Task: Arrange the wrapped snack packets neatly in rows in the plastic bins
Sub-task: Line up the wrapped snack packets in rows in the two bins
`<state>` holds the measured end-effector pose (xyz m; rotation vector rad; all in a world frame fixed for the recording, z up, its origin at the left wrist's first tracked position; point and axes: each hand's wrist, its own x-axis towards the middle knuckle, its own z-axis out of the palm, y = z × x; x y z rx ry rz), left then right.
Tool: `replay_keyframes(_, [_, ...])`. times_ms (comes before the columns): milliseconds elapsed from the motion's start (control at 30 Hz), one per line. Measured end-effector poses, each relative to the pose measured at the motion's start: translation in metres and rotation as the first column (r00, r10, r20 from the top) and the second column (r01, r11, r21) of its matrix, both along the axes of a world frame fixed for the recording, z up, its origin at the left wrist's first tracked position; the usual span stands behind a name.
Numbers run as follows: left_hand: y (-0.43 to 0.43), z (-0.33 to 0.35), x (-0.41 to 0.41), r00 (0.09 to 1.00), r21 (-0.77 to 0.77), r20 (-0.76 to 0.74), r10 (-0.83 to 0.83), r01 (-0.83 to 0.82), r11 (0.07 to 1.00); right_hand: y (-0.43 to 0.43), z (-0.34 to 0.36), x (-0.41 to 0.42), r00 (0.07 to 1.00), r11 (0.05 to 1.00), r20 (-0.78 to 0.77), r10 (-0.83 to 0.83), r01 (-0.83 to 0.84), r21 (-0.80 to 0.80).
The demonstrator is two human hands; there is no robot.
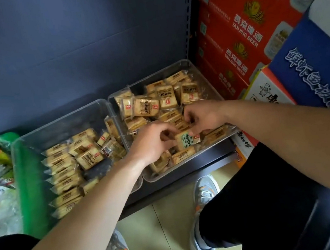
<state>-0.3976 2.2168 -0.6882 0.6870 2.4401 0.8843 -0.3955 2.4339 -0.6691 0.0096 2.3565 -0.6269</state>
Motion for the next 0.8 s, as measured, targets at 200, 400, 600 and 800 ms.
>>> replay_keyframes(200, [-0.021, 0.006, 0.012, 0.994, -0.172, -0.102, -0.031, 0.013, 0.985, -0.002, 0.005, -0.005, 0.98, 0.973, -0.086, 0.179, -0.164, 0.165])
replay_keyframes(400, [-0.024, -0.006, 0.018, 0.992, -0.267, -0.021, -0.123, 0.114, 0.957, -0.005, 0.001, 0.0, 0.943, 0.903, -0.119, 0.312, -0.255, 0.345])
replay_keyframes(600, [-0.019, -0.007, 0.012, 0.992, -0.367, 0.026, -0.12, 0.121, 0.922, 0.006, -0.002, -0.001, 0.991, 0.989, -0.072, 0.115, -0.107, 0.097])
replay_keyframes(800, [-0.021, -0.007, 0.011, 0.984, -0.421, 0.046, -0.171, 0.174, 0.89, 0.001, -0.005, -0.003, 0.991, 0.991, -0.075, 0.112, -0.105, 0.088])
